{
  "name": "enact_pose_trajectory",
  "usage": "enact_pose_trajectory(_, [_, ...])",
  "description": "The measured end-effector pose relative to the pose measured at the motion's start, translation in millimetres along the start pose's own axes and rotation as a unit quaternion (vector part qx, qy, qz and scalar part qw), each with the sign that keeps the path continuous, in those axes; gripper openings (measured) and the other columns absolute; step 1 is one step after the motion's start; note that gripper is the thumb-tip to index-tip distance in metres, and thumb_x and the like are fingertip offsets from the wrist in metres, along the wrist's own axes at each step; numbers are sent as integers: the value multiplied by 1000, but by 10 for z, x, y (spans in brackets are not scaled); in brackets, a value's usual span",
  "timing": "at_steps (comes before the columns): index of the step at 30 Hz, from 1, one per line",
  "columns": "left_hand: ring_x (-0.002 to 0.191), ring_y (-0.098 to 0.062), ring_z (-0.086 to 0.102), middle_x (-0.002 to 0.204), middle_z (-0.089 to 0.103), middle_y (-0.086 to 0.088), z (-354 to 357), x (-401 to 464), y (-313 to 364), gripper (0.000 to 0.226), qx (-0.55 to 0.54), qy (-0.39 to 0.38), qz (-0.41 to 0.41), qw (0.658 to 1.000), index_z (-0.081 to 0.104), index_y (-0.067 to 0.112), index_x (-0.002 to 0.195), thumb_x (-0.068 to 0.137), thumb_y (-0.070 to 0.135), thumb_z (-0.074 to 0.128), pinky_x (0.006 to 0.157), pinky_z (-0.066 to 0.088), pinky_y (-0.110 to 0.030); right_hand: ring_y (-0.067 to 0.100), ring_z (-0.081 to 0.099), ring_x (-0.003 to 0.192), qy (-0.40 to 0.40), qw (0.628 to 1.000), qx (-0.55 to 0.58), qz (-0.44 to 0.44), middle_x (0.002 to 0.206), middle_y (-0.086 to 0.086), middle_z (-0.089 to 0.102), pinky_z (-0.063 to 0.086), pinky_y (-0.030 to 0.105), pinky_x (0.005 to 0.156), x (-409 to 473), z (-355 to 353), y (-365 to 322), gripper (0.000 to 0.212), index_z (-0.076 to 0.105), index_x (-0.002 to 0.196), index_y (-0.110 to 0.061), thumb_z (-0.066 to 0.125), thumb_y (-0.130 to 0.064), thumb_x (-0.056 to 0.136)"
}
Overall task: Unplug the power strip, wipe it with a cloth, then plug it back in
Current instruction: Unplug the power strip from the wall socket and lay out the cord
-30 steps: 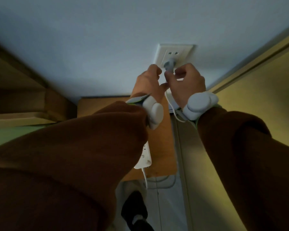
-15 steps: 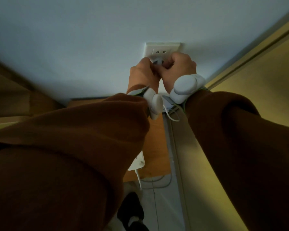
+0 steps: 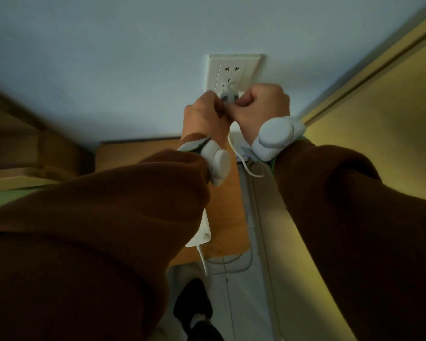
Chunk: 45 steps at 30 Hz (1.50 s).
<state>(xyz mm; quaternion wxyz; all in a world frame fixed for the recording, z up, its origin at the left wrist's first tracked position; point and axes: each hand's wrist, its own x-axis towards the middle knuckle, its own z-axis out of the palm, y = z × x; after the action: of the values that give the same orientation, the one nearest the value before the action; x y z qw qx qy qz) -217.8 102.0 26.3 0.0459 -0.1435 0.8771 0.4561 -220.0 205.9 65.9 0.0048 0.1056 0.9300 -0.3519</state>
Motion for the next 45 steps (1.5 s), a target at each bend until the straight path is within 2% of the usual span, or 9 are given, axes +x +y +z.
enact_pose_trajectory(5, [65, -4, 56, 93, 68, -5, 36, -201, -113, 10, -10, -4, 3, 1000, 64, 15, 91, 92, 24, 66, 48, 35, -3, 24, 66, 74, 17, 1000, 16, -8, 74, 5, 71, 55, 43, 74, -183, 54, 132, 28, 73, 76, -7, 78, -35, 81])
enact_pose_trajectory(12, [76, -17, 69, 91, 68, -2, -49, -291, -93, 21, -53, 27, 56, 997, 50, 14, 102, 93, 23, 66, 66, 61, -32, 16, 71, 81, 4, 996, 88, 18, 87, 1, 76, 60, 39, 78, -354, 112, 106, 20, 74, 93, -15, 73, -34, 87])
enact_pose_trajectory(16, [77, -8, 70, 89, 64, 9, -307, -367, -140, 30, -95, 73, 70, 990, 45, 17, 101, 88, 18, 73, 64, 57, -15, 16, 69, 99, -41, 990, 126, 42, 106, 0, 74, 56, 36, 92, -455, 256, 146, 23, 68, 112, -16, 57, -11, 93])
enact_pose_trajectory(22, [77, -9, 72, 88, 65, 11, -915, -498, -252, 28, -147, 166, 84, 971, 48, 15, 97, 87, 19, 74, 69, 62, -29, 20, 70, 94, -115, 989, 33, -87, 102, 5, 75, 56, 37, 87, -620, 596, 142, 17, 73, 105, -10, 62, -18, 95])
enact_pose_trajectory(26, [76, -11, 72, 86, 64, 12, -1226, -480, -385, 26, -119, 197, 97, 968, 47, 16, 96, 88, 22, 72, 69, 62, -32, 23, 67, 85, -132, 987, -24, -88, 96, 12, 73, 54, 37, 81, -634, 685, 275, 16, 73, 100, -7, 66, -19, 93])
enact_pose_trajectory(29, [80, -6, 69, 92, 66, 8, -1321, -486, -576, 24, -58, 188, 119, 973, 51, 7, 104, 92, 19, 68, 71, 60, -23, 31, 60, 72, -123, 983, -40, -129, 77, 16, 67, 43, 35, 66, -657, 724, 278, 16, 71, 85, 0, 63, -11, 93])
enact_pose_trajectory(32, [79, -9, 70, 94, 71, 4, -1377, -534, -808, 21, -9, 182, 112, 977, 54, 7, 107, 95, 19, 65, 69, 58, -17, 29, 55, 73, -103, 982, -54, -148, 75, 8, 60, 36, 32, 65, -668, 728, 276, 15, 70, 86, -1, 60, -10, 94])
enact_pose_trajectory(40, [72, -20, 68, 81, 67, 1, -1313, -705, -1042, 7, 59, 71, 87, 992, 62, 16, 101, 95, 21, 63, 71, 61, -39, 34, 63, 82, -55, 979, -46, -189, 89, 21, 69, 51, 39, 76, -646, 652, 243, 22, 74, 110, -1, 61, -9, 94])
enact_pose_trajectory(45, [88, -18, 58, 105, 65, -4, -1145, -630, -800, 44, 206, -72, 184, 958, 56, 23, 138, 95, 22, 64, 86, 54, -39, 32, 64, 85, -72, 970, -41, -229, 91, 20, 69, 50, 37, 76, -700, 646, 144, 23, 75, 111, -5, 61, -16, 96])
